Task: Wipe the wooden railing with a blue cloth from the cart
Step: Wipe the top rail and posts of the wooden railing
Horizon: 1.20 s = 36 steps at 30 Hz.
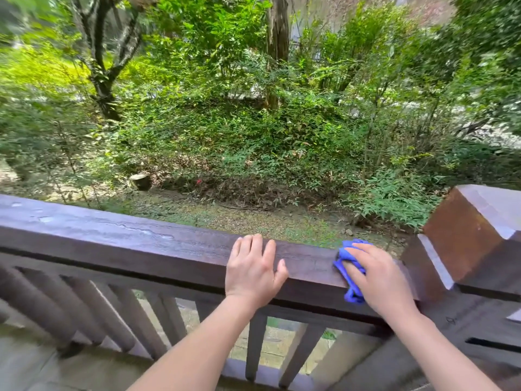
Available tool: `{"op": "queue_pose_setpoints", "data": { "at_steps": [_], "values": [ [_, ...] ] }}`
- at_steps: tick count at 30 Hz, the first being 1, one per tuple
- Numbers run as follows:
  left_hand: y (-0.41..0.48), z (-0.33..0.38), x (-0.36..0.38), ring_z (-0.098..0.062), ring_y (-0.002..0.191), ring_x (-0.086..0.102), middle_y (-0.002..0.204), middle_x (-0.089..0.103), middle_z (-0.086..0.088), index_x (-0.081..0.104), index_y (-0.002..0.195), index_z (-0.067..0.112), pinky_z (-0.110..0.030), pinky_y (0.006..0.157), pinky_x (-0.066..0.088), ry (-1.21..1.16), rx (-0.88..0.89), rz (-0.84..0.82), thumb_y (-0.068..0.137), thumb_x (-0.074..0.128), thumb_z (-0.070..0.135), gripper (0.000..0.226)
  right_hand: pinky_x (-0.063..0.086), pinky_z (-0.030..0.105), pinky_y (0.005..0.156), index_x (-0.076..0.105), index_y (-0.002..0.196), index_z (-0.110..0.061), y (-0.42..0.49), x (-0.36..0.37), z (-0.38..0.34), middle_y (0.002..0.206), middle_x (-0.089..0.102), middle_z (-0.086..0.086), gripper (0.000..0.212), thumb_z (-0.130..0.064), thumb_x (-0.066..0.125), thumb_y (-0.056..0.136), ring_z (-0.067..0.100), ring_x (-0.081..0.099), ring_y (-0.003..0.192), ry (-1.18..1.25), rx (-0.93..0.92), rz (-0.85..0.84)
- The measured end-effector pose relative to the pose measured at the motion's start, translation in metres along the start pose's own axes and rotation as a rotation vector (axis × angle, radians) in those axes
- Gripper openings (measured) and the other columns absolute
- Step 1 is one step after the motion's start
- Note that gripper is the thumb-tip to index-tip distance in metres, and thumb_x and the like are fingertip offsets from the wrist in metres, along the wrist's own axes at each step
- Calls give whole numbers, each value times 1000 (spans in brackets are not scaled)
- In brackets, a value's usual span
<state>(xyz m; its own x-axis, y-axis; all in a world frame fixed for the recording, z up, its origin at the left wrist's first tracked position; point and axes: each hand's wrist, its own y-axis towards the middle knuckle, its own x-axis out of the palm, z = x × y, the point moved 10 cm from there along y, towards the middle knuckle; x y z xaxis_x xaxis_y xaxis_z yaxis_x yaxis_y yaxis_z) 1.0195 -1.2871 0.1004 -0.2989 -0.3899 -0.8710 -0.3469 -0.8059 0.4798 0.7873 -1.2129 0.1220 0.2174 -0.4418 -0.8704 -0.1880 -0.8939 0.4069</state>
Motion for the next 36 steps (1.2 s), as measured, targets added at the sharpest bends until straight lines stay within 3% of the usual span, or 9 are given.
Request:
{"op": "queue_pose_setpoints", "data": {
  "at_steps": [3,9,15,20,25,28,31,34,36],
  "values": [
    [0,1,-2,-35,107,55,113,63,-12,65,113,16,-47,100,43,14,-6,-23,86,45,50,48,46,42,90,72,96,-7,12,10,-15,104,70,16,21,-16,76,77,38,61,99,-93,91,82],
    [-2,-1,1,-37,109,58,117,64,-14,66,117,15,-47,102,47,-10,13,-39,86,47,49,50,50,38,93,68,113,-18,-1,32,-82,120,65,5,36,-25,77,78,28,57,107,38,-256,17],
    [-1,-1,-5,-31,111,56,117,63,-9,65,117,17,-44,103,45,-73,15,-7,88,43,47,48,50,44,88,71,96,-4,18,24,-64,101,69,18,24,-16,75,76,40,60,96,-43,70,105],
    [-5,-10,-21,-27,108,59,111,63,-3,64,120,15,-47,115,38,-333,109,67,89,46,33,40,39,30,101,65,116,-18,-4,40,-140,122,64,3,35,-30,68,83,21,52,113,80,-393,33],
    [-26,-67,-39,-28,101,56,106,60,-5,64,113,13,-45,105,43,-196,175,230,89,56,24,27,48,42,89,71,99,-9,23,34,-78,105,69,13,26,-24,63,80,36,62,99,-23,-42,117],
    [-34,-98,-37,-31,102,57,107,61,-8,66,111,13,-45,96,48,-73,177,226,90,58,28,26,45,44,90,67,96,-10,20,57,-153,103,66,14,22,-24,61,81,33,56,98,-41,-200,140],
    [-39,-102,-29,-32,105,56,110,64,-11,67,115,13,-43,102,43,-48,221,235,90,60,31,32,43,38,93,65,105,-15,19,70,-198,108,64,8,26,-28,62,82,28,54,99,0,-409,100],
    [-43,-110,-29,-30,109,54,113,63,-11,66,116,13,-39,106,40,-154,189,265,90,59,30,31,50,42,87,67,102,-13,41,73,-187,103,66,11,29,-20,76,75,35,59,93,7,-225,66],
    [-47,-125,-37,-30,109,56,112,63,-10,66,113,12,-37,105,41,-223,172,311,91,58,25,27,50,43,87,66,100,-12,40,80,-211,102,66,12,31,-19,79,72,36,59,93,-18,-252,77]
  ]
}}
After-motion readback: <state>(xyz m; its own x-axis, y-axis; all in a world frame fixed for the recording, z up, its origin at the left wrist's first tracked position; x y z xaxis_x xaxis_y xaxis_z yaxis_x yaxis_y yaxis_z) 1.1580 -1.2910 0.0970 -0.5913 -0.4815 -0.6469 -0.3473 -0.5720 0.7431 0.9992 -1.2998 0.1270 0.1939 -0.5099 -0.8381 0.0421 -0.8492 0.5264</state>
